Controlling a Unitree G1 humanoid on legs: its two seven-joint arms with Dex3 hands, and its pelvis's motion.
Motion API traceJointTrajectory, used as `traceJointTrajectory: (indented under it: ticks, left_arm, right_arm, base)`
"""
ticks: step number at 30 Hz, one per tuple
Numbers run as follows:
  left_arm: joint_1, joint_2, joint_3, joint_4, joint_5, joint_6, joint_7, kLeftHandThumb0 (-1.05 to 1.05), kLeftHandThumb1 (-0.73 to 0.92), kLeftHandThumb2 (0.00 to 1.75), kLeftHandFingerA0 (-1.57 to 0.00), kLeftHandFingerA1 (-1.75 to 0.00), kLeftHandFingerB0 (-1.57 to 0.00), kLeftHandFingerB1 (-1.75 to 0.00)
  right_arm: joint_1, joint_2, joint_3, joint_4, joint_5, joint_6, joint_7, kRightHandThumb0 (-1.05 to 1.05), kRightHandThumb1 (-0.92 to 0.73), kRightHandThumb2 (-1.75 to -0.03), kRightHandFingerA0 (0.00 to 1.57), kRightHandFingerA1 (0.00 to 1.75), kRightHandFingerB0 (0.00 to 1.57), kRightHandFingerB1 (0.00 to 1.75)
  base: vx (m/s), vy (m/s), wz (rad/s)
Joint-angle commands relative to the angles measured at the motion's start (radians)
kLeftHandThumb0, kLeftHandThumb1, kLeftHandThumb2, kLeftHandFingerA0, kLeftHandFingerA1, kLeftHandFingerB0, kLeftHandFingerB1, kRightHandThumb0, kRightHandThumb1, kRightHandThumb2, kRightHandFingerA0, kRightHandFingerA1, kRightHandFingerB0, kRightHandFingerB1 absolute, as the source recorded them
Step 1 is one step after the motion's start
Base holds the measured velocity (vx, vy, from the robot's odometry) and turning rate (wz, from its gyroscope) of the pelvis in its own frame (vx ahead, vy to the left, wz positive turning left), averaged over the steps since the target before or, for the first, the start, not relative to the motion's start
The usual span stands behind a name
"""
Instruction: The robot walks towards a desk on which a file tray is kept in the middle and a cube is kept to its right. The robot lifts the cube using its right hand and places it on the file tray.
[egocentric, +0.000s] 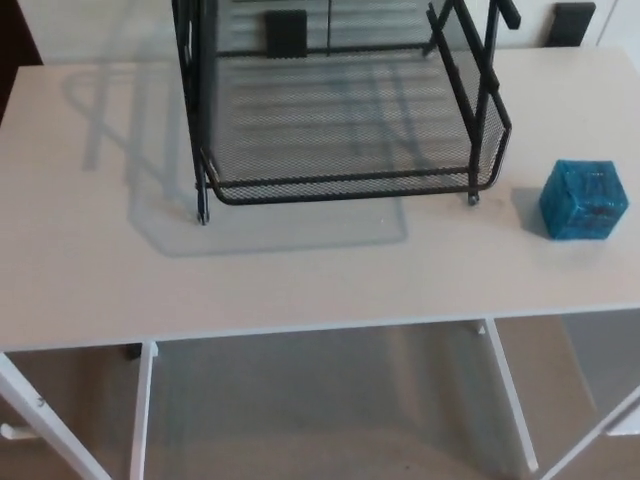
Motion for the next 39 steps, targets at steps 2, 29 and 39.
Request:
traceJointTrajectory:
  ticks: [2, 29, 39]
  left_arm:
    - [-0.014, -0.005, 0.028, 0.016, -0.029, -0.010, -0.015, -0.79, 0.70, 1.03, -0.05, -0.43, 0.00, -0.22]
    - [0.075, -0.003, 0.092, -0.097, -0.056, 0.056, -0.015, -0.82, 0.69, 1.04, -0.03, -0.47, -0.06, -0.28]
    - [0.091, 0.033, 0.039, -0.051, 0.019, -0.030, 0.040, -0.83, 0.71, 0.95, -0.20, -0.52, -0.13, -0.45]
  right_arm:
    - [0.037, -0.020, -0.001, -0.059, -0.034, -0.018, -0.057, -0.95, -0.62, -1.00, 0.26, 0.60, 0.04, 0.30]
    - [-0.041, 0.057, -0.124, 0.015, 0.154, 0.043, 0.140, -0.78, -0.48, -0.87, 0.21, 0.51, 0.02, 0.32]
    - [-0.030, 0.068, -0.224, 0.029, 0.288, 0.079, 0.234, -0.74, -0.48, -0.83, 0.39, 0.49, 0.06, 0.26]
  base:
    - [0.06, -0.124, 0.03]
    - [0.06, 0.016, -0.01]
    - [0.01, -0.041, 0.03]
